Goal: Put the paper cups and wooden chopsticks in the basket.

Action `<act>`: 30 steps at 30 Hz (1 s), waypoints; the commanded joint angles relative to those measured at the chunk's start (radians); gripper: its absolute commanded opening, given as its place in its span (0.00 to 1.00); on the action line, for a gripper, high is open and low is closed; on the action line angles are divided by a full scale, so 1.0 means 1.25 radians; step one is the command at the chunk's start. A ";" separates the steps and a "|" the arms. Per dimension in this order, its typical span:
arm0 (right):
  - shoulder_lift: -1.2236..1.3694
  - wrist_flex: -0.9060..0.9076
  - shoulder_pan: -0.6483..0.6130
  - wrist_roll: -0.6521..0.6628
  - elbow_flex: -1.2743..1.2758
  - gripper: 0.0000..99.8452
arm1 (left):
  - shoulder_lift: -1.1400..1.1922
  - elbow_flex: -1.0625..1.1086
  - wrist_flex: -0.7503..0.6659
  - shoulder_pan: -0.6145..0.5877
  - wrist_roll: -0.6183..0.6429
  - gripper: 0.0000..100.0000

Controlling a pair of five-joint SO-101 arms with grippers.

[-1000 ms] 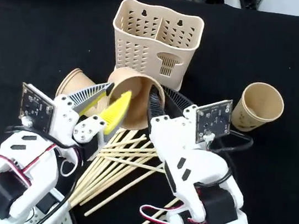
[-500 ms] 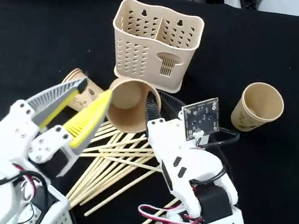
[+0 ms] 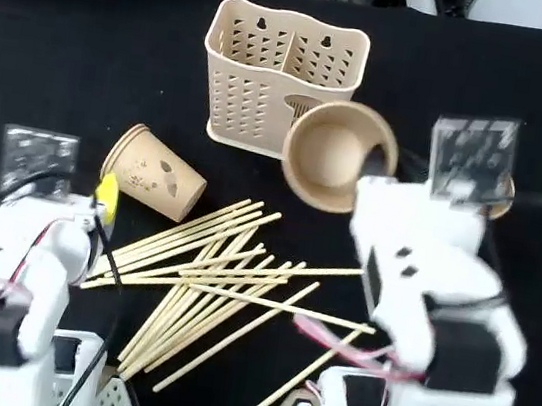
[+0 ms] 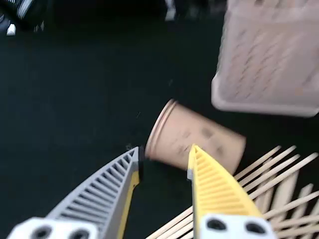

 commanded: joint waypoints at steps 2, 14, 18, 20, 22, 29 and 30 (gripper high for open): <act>0.170 0.091 0.124 0.007 -0.233 0.01 | 0.007 0.161 -0.119 -0.112 -0.126 0.17; 0.511 0.178 0.377 0.081 -0.497 0.01 | 0.001 0.371 -0.164 -0.121 -0.135 0.17; 0.591 0.140 0.409 0.098 -0.517 0.01 | 0.001 0.396 -0.164 -0.121 -0.135 0.17; 0.623 0.101 0.409 0.106 -0.517 0.01 | 0.001 0.413 -0.188 -0.121 -0.133 0.17; 0.651 0.064 0.410 0.109 -0.519 0.01 | 0.001 0.455 -0.234 -0.120 -0.086 0.17; 0.722 0.027 0.410 0.103 -0.520 0.01 | 0.000 0.493 -0.288 -0.085 -0.016 0.17; 0.730 0.027 0.415 0.103 -0.520 0.01 | 0.000 0.493 -0.288 -0.085 -0.016 0.17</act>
